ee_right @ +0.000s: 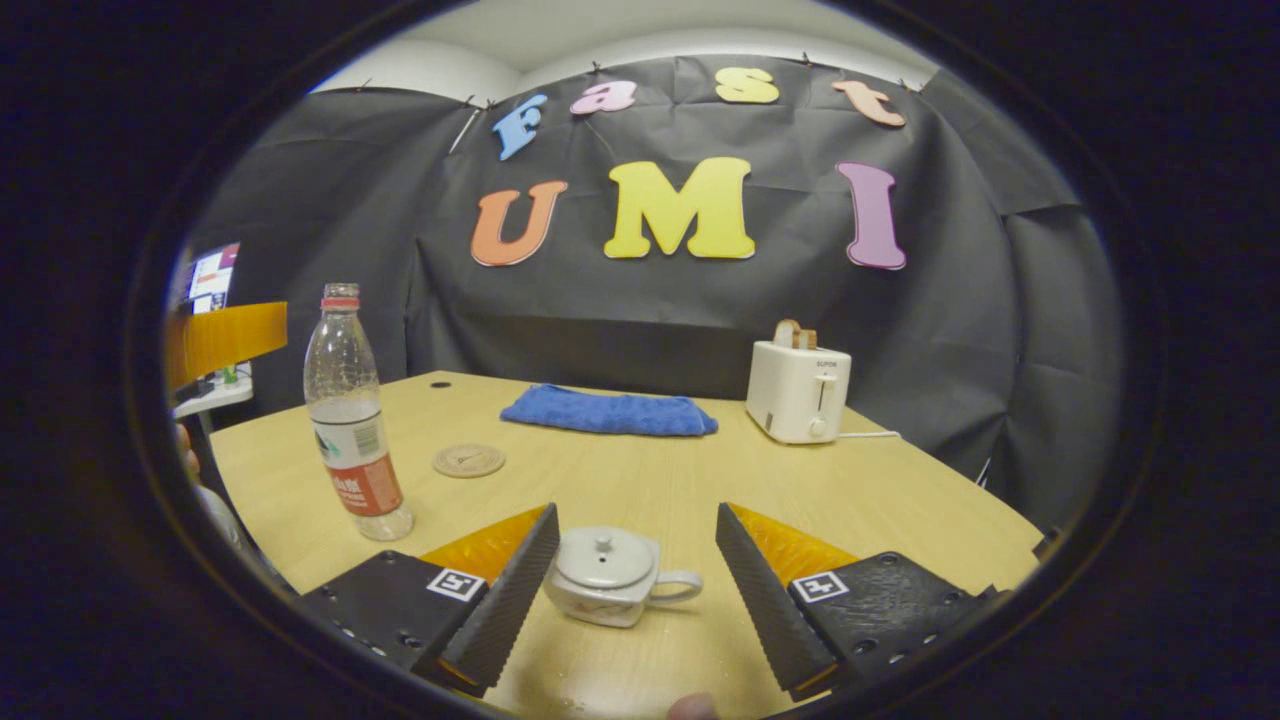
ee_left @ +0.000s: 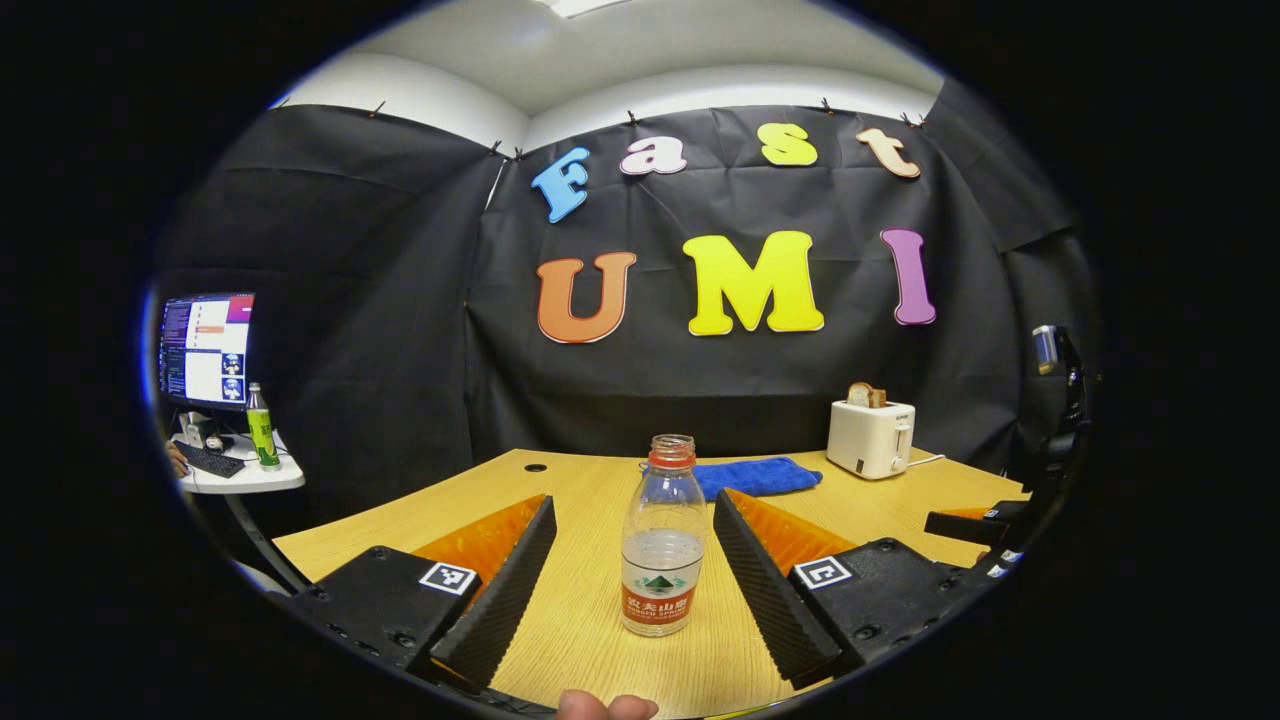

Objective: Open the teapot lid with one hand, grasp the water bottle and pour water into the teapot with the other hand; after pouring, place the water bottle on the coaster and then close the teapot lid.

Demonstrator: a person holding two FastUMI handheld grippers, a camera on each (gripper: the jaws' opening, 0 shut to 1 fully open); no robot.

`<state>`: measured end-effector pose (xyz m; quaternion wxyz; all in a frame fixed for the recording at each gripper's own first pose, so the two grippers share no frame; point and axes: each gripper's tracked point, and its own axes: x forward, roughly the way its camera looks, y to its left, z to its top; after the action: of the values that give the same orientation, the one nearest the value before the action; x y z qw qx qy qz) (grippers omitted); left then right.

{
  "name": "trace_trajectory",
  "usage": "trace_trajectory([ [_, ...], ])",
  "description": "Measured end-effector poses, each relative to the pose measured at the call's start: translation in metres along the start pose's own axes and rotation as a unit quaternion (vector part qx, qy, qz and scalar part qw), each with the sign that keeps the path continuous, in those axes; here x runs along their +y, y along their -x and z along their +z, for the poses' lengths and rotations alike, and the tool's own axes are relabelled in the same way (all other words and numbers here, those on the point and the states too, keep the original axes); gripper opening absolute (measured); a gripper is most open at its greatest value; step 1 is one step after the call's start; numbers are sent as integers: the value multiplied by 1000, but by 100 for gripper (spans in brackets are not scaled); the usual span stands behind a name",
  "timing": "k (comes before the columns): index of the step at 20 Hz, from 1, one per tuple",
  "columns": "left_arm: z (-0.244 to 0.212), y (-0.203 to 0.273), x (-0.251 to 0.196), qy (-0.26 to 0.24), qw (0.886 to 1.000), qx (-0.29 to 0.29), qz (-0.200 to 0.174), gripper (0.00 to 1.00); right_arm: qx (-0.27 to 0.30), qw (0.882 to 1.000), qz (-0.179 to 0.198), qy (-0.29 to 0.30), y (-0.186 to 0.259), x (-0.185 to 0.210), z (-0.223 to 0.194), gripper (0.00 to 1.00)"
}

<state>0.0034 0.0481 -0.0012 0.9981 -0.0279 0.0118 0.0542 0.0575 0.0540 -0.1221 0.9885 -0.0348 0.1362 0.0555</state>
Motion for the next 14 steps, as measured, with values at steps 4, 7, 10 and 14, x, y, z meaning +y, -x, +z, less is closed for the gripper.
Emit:
trace_trajectory([
  [4, 1, 0, 6, 13, 1000, 1, 5, 99, 6, 1000, 7, 0, -8, 6, -2, 82],
  [7, 2, 0, 12, 13, 1000, 1, 9, 99, 4, 1000, 7, 11, -11, 10, 0, 63],
  [10, 0, -2, 14, 14, 1000, 4, 10, 99, 9, 1000, 16, 7, -13, 14, -2, 30],
  [14, 1, -1, 15, 12, 1000, 3, 10, 99, 12, 1000, 27, 0, -17, 14, -4, 7],
])
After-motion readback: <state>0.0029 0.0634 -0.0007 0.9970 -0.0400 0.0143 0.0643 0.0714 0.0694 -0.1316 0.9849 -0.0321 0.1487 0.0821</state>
